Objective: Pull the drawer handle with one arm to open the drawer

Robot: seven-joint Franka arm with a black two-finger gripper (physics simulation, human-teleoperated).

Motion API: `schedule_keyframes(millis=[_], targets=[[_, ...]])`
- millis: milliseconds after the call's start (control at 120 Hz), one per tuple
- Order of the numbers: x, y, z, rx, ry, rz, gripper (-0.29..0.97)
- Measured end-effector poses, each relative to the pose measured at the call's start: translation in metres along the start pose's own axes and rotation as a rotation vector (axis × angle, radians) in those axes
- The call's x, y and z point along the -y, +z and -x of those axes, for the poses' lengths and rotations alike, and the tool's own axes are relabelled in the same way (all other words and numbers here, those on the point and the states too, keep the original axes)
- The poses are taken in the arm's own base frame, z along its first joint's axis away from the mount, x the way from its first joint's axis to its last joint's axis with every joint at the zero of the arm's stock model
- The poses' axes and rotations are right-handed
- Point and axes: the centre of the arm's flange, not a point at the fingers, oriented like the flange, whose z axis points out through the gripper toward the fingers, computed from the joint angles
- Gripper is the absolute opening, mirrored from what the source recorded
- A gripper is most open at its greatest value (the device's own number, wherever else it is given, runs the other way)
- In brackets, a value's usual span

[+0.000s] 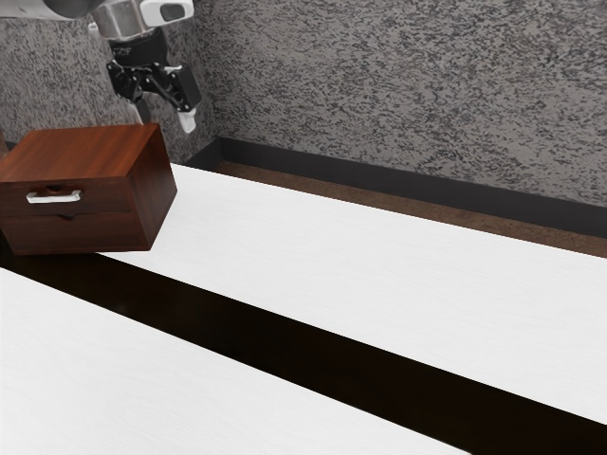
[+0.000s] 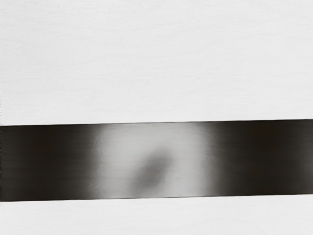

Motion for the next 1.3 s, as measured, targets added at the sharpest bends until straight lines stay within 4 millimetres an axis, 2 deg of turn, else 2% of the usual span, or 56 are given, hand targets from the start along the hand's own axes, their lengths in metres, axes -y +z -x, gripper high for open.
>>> schedule_keyframes(millis=[333, 650, 708, 733, 758, 800, 850, 875, 900, 958, 1042, 1117, 1300], targets=[[0.008, -0.007, -0.013, -0.081, -0.048, -0.002, 0.68], [0.018, -0.014, -0.01, -0.116, -0.697, 0.015, 0.68], [0.022, -0.001, 0.0, -0.109, -0.792, 0.017, 0.68], [0.03, 0.007, 0.004, -0.106, -0.843, 0.017, 0.68], [0.049, 0.015, 0.009, -0.103, -0.911, 0.015, 0.68], [0.101, 0.032, 0.02, -0.099, -1.06, 0.002, 0.68], [0.169, 0.052, 0.044, -0.096, -1.248, -0.013, 0.68], [0.193, 0.059, 0.056, -0.098, -1.324, -0.016, 0.68], [0.209, 0.068, 0.064, -0.098, -1.382, -0.018, 0.68], [0.222, 0.088, 0.072, -0.102, -1.469, -0.014, 0.68], [0.229, 0.104, 0.072, -0.128, -1.556, -0.003, 0.68], [0.244, 0.124, 0.074, -0.155, -1.642, 0.0, 0.68], [0.288, 0.151, 0.073, -0.267, -1.82, 0.01, 0.68]])
